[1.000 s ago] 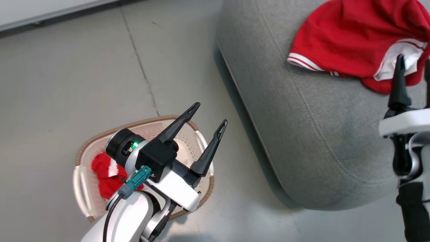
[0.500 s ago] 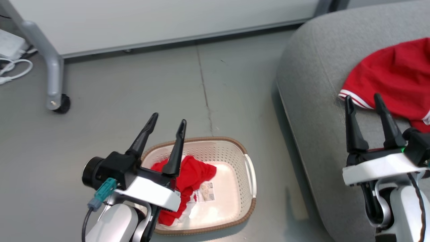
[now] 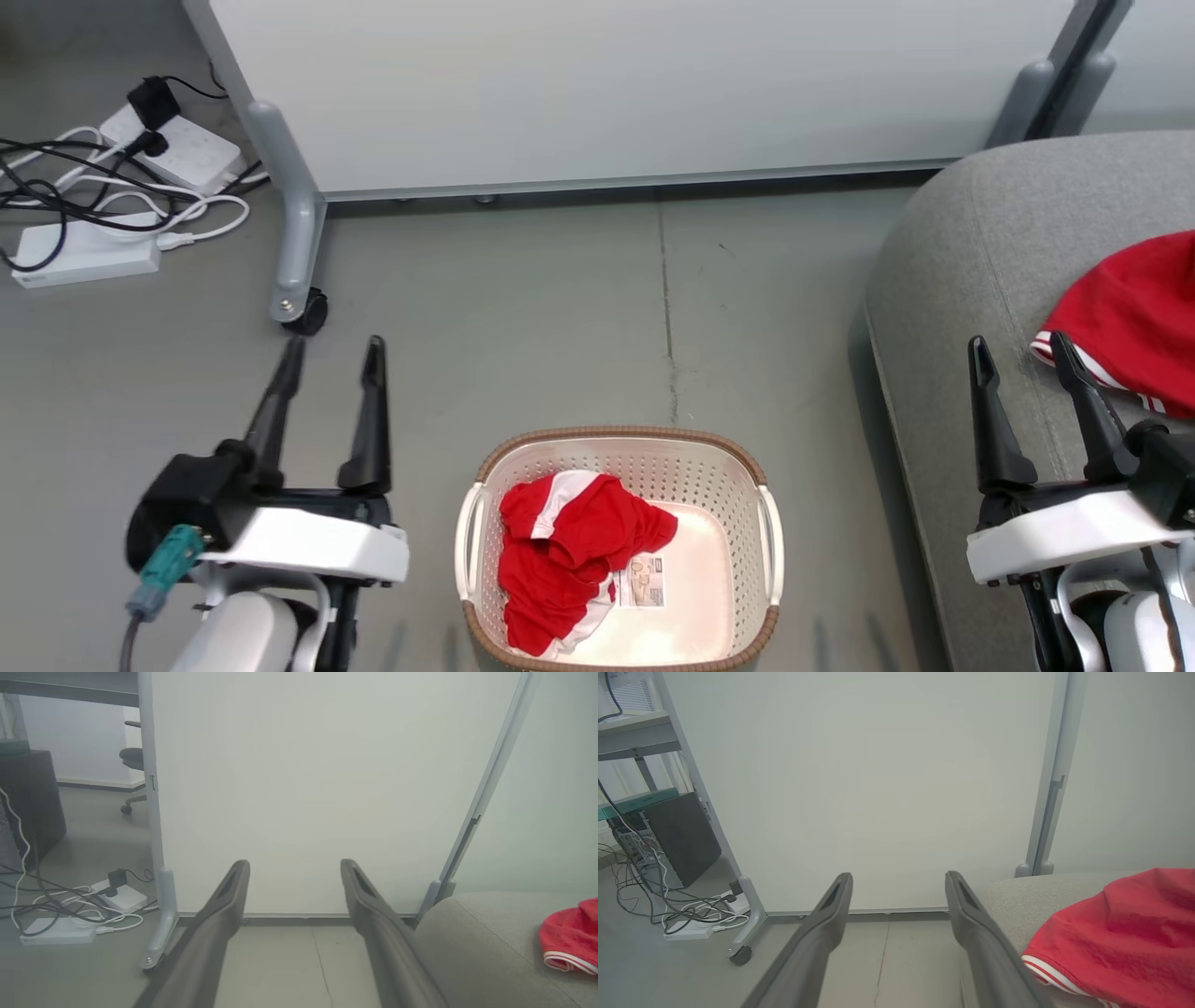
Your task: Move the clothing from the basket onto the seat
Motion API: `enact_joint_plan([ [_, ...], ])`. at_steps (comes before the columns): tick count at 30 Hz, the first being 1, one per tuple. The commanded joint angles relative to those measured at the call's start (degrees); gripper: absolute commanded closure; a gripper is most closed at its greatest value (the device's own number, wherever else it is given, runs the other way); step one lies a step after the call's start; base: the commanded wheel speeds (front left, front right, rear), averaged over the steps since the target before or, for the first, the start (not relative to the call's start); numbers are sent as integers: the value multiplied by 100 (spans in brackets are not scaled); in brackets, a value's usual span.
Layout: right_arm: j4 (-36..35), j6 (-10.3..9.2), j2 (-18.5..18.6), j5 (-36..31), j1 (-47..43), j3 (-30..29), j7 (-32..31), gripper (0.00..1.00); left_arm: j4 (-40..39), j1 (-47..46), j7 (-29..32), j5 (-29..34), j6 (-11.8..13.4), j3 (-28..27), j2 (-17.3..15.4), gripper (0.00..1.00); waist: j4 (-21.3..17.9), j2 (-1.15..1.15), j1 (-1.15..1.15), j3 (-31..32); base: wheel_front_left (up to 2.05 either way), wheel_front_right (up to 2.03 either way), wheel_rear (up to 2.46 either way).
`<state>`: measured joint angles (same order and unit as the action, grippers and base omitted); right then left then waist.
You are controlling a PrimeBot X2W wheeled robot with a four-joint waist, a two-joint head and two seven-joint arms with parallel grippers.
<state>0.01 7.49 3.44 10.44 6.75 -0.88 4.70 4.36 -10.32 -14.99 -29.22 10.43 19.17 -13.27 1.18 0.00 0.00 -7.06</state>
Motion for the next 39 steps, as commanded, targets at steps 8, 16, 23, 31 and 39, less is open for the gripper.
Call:
enact_joint_plan([
  [8, -254, 1, -29, -100, -369, -116, -144, 0, -247, 472, -16, 342, -128, -774, 4, 0, 119, 0, 0, 177, 0, 0, 0],
  [16, -418, 1, -42, -159, -629, -88, -215, 0, -201, 932, -16, 665, -307, -934, -49, 0, 37, 0, 0, 338, 0, 0, 0],
  [23, -525, 1, -42, -100, -845, -85, -276, 0, -50, 1133, -16, 765, -379, -893, -99, 0, -33, 0, 0, 486, 0, 0, 0],
  [31, -611, 1, -42, -26, -970, -95, -355, 0, 79, 1213, -14, 767, -402, -843, -135, 0, -65, 0, 0, 596, 0, 0, 0],
  [39, -599, 1, -42, 35, -972, -79, -403, 0, 151, 1146, 6, 723, -391, -807, -149, 0, -58, 0, 0, 626, 0, 0, 0],
])
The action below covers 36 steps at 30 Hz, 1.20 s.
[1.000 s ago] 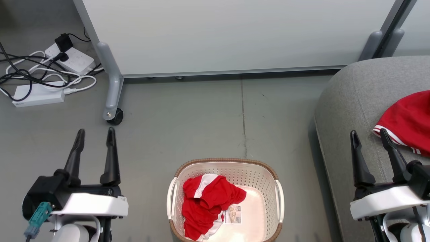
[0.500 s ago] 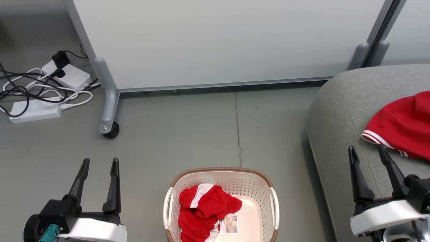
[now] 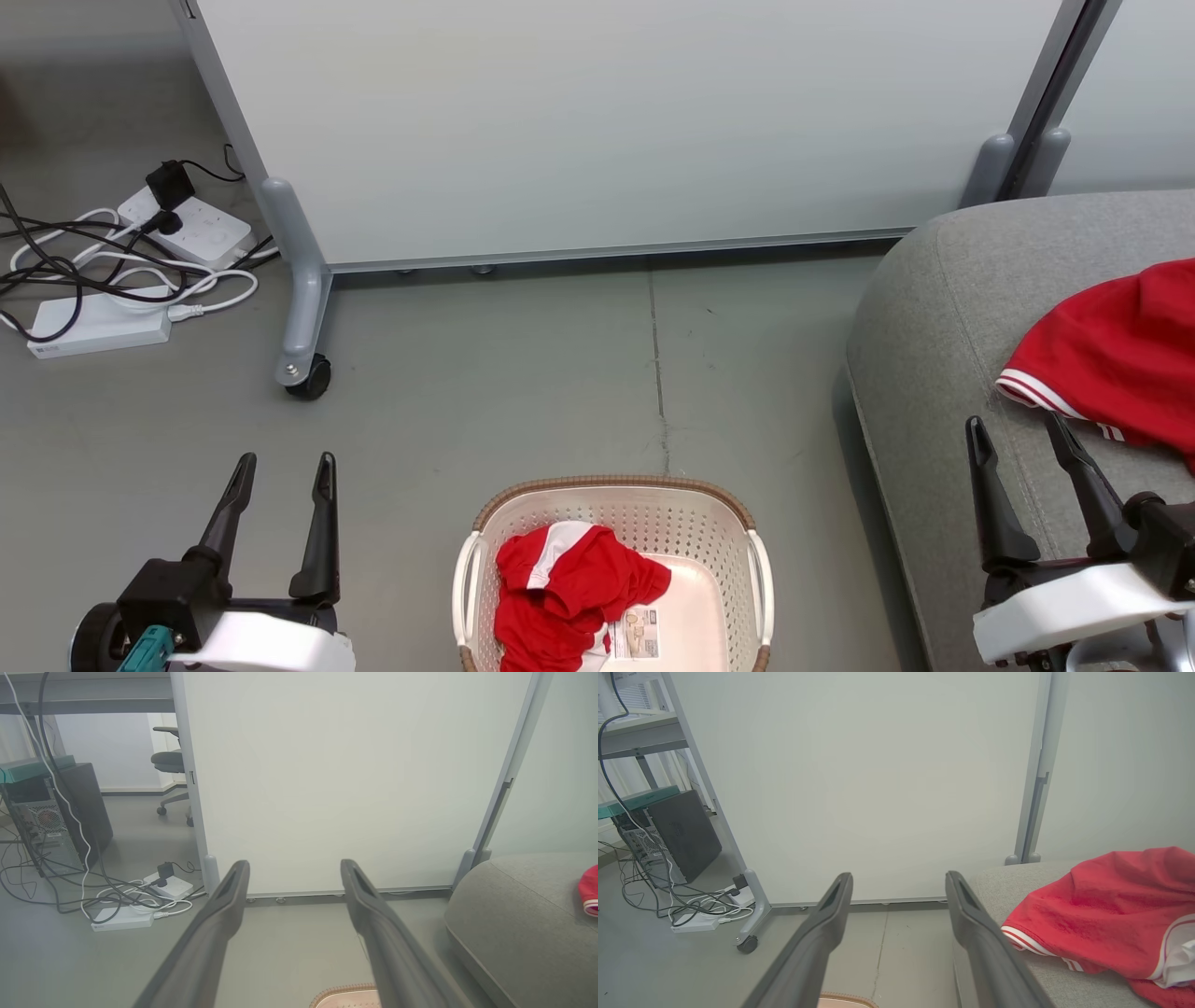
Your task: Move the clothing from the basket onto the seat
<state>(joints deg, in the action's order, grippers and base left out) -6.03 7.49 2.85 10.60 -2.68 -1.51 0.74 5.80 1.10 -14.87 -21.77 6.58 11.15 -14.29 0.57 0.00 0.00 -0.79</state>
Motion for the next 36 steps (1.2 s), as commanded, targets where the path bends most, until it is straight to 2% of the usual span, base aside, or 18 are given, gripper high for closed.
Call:
enact_joint_plan([
  [1, 8, 1, 17, 28, -25, -12, -9, 0, 13, -8, -3, -27, -3, -1, -47, 0, 4, 0, 0, -6, 0, 0, 0],
  [20, -28, 1, 17, 62, 129, -58, 47, 0, -11, -409, 13, 74, -2, 221, 12, 0, 45, 0, 0, -262, 0, 0, 0],
  [25, -197, 1, 17, 24, 317, -63, 41, 0, 9, -1076, 29, 256, -37, 405, 120, 0, 26, 0, 0, -589, 0, 0, 0],
  [31, -358, 1, 18, -6, 624, 15, 67, 0, 219, -1970, 144, 481, -83, 752, 400, 0, -98, 0, 0, -1104, 0, 0, 0],
  [36, -511, 1, 19, -41, 972, 117, 129, 0, 1005, -2792, 350, 584, -332, 1179, 725, 0, -318, 0, 0, -1808, 0, 0, 0],
])
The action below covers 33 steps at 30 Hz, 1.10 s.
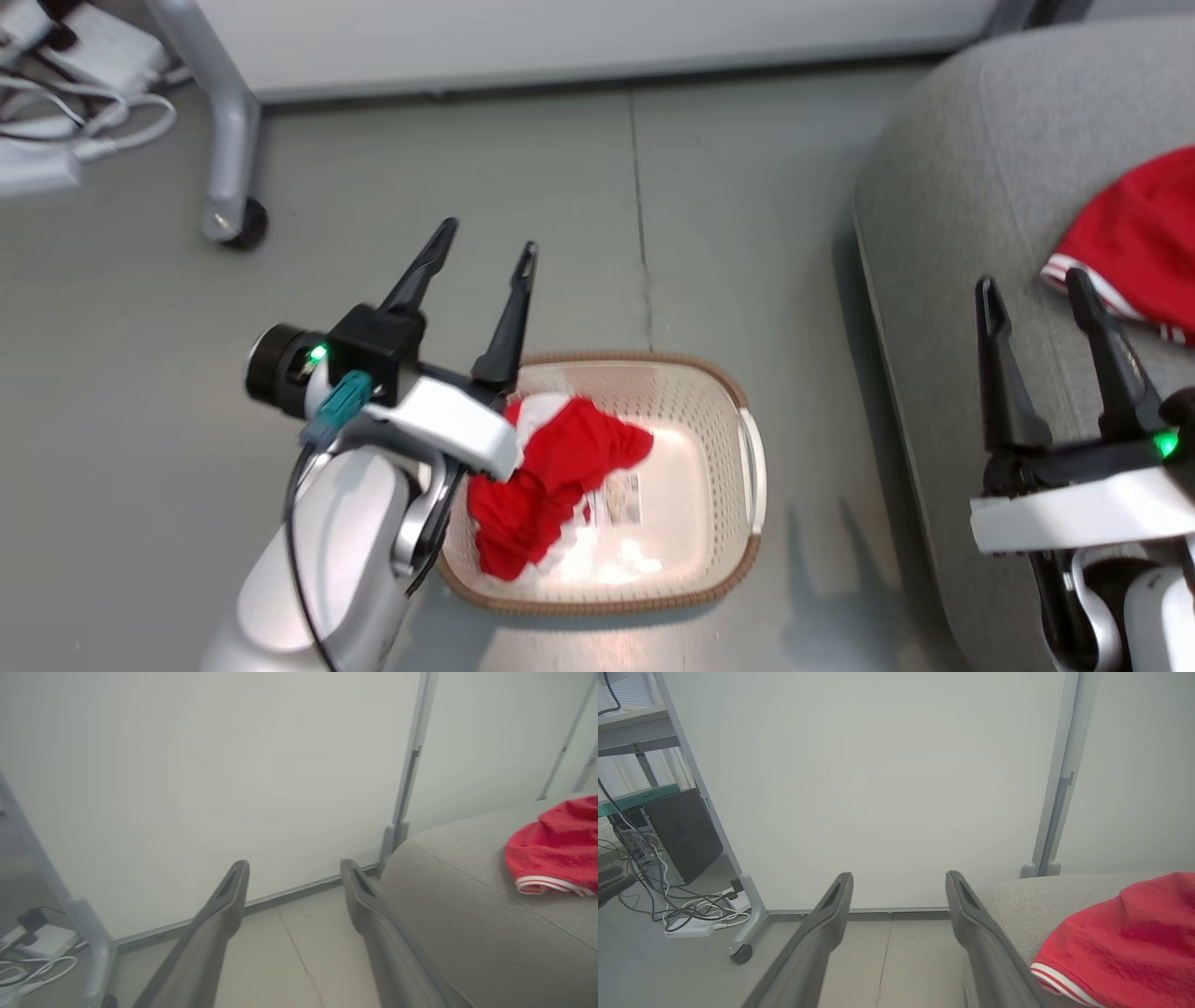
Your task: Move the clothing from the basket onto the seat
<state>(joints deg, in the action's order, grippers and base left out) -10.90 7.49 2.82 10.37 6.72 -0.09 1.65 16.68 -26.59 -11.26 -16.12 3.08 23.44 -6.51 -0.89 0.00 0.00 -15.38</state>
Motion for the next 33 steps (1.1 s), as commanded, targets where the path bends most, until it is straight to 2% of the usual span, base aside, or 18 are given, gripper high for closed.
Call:
enact_joint_plan([
  [1, -65, 1, 22, -22, 133, 3, 75, 0, 122, -166, -2, 12, -52, 21, -10, 0, -237, 0, 0, -528, 0, 0, 0],
  [8, -41, 1, 19, 108, 666, 214, 350, 0, 1701, -1034, 91, 261, -310, 623, 223, 0, -667, 0, 0, -1598, 0, 0, 0],
  [18, 74, 1, 18, 467, 1239, 680, 928, 0, 3997, -2261, 525, 1083, -542, 1508, 181, 0, -1486, 0, 0, -2958, 0, 0, 0],
  [21, 162, 1, 15, 613, 1345, 813, 1086, 0, 4486, -2489, 599, 1158, -605, 1584, 93, 0, -1728, 0, 0, -3266, 0, 0, 0],
  [24, 285, 1, 15, 746, 1475, 1019, 1237, 0, 5016, -2746, 731, 1255, -627, 1657, -160, 0, -2016, 0, 0, -3641, 0, 0, 0],
  [33, 264, 1, 15, 1049, 1705, 1453, 1371, 0, 5560, -3088, 1205, 1397, -483, 1815, -812, 0, -2510, 0, 0, -4144, 0, 0, 0],
])
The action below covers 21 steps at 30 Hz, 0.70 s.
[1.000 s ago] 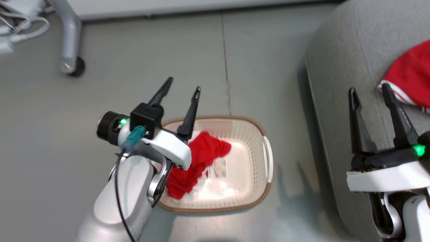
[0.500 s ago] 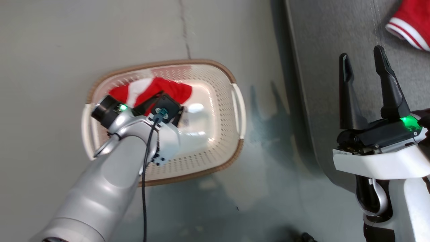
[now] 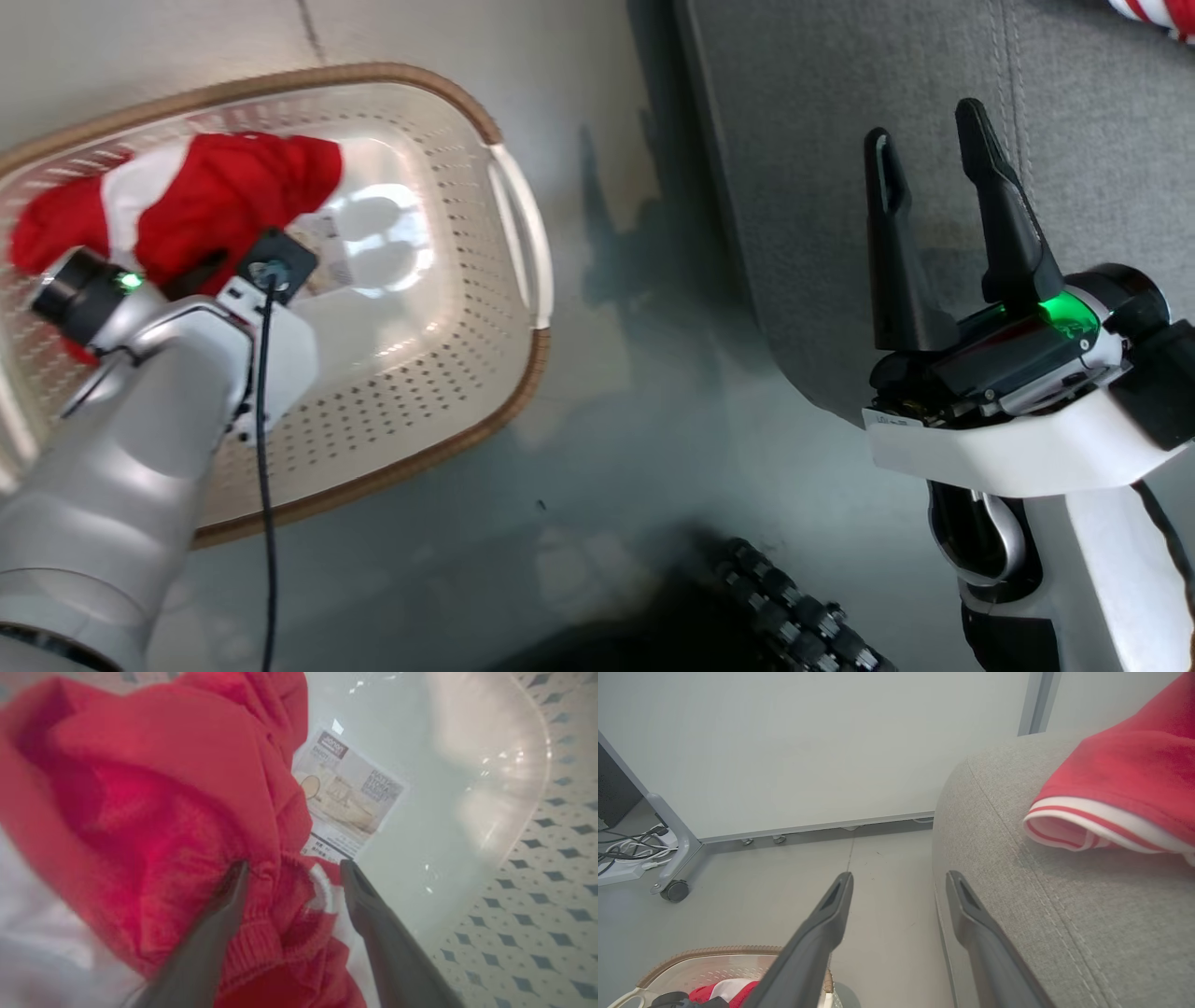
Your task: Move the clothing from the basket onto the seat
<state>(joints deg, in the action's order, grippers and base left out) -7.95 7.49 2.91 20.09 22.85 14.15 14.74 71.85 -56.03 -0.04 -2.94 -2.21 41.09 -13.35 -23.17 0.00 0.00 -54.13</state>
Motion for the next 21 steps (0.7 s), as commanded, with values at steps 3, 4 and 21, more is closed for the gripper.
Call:
enact_joint_plan([
  [3, -232, 1, 5, 182, 33, 27, 60, 0, 123, -177, 464, 314, 135, 330, -329, 0, -339, 0, 0, -334, 0, 0, 0],
  [4, -282, 1, 5, 194, -3, 34, 59, 0, 141, -195, 584, 430, 141, 428, -388, 0, -339, 0, 0, -341, 0, 0, 0],
  [21, -313, 1, 9, 176, 5, 79, 58, 0, 14, -239, 208, 25, 125, 312, -233, 100, -229, 0, 0, -155, 0, 0, 0],
])
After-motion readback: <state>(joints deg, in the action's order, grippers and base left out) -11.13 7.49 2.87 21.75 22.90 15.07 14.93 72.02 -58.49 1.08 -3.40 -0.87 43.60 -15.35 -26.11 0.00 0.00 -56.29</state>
